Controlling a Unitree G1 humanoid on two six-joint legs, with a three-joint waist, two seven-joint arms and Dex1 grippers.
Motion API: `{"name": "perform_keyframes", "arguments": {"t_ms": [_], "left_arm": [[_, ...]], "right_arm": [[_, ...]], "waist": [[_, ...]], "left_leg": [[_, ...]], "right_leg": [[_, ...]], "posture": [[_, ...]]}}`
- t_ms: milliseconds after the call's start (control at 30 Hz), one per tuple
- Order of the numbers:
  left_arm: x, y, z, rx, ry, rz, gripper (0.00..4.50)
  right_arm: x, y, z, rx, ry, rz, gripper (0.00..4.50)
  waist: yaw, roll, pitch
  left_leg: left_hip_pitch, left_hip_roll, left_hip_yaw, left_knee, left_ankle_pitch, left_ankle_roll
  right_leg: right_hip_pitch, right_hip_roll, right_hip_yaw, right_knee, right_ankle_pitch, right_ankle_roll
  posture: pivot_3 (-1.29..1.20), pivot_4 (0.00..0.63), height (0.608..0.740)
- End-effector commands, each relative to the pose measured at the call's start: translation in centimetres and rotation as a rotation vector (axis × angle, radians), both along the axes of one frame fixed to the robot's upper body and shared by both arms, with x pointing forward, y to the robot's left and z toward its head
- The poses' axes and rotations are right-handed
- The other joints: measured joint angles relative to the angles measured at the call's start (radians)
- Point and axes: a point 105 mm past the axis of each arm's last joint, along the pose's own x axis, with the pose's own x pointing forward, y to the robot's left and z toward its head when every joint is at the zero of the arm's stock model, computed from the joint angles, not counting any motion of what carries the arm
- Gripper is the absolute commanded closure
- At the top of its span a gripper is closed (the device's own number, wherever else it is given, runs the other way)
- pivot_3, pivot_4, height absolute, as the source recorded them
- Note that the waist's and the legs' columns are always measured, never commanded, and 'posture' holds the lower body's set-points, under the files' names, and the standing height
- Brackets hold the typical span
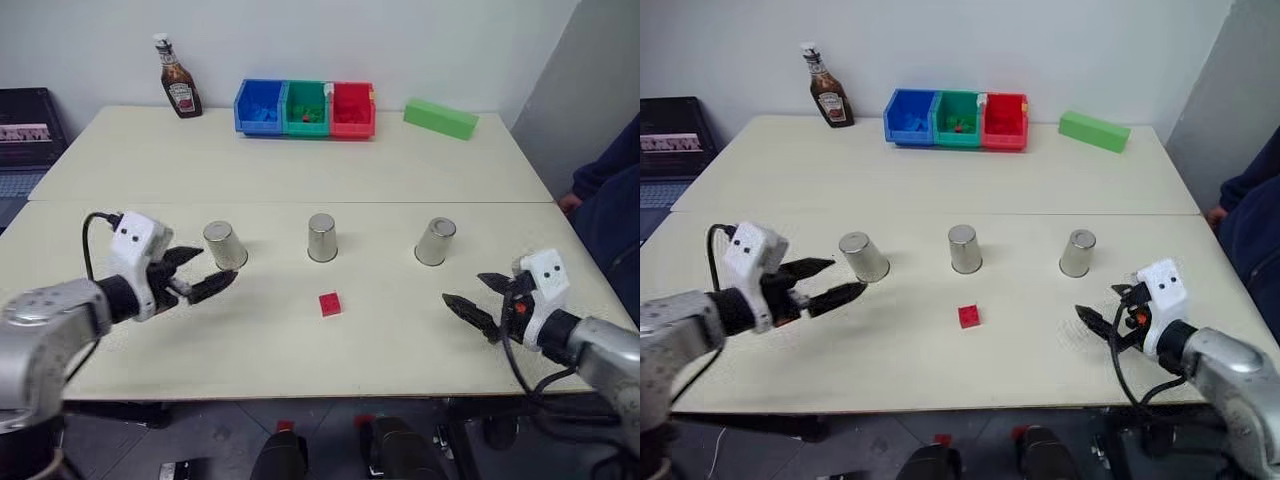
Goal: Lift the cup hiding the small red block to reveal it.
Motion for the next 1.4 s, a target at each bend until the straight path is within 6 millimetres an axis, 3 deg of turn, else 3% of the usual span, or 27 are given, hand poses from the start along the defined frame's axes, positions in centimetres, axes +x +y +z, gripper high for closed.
{"name": "perform_keyframes", "arguments": {"t_ms": [33, 567, 1400], "left_arm": [[0.1, 0.5, 1.4, 0.005, -0.036, -0.034, 0.06], [0.8, 0.1, 1.6, 0.002, -0.051, -0.043, 0.06], [1.3, -0.2, 2.0, -0.001, -0.058, -0.071, 0.06]], "right_arm": [[-0.1, 0.3, 1.4, 0.040, -0.009, 0.077, 0.00], [-0.9, 1.6, 1.6, 0.060, 0.004, 0.137, 0.00], [-0.7, 1.3, 1.4, 0.064, 0.002, 0.104, 0.00]], "waist": [[0.009, 0.000, 0.000], [0.017, 0.000, 0.000], [0.017, 0.000, 0.000]], "left_leg": [[-0.001, 0.000, -0.001, 0.000, 0.000, 0.000], [-0.001, 0.000, -0.001, 0.001, 0.000, 0.000], [-0.001, 0.000, 0.000, 0.002, 0.000, 0.000]], "right_leg": [[-0.001, 0.000, -0.001, 0.000, 0.000, 0.000], [0.000, -0.002, -0.001, 0.000, 0.001, 0.001], [0.000, -0.002, 0.000, 0.002, 0.001, 0.001]], "posture": [[0.00, 0.150, 0.740], [0.00, 0.150, 0.740], [0.00, 0.150, 0.740]]}}
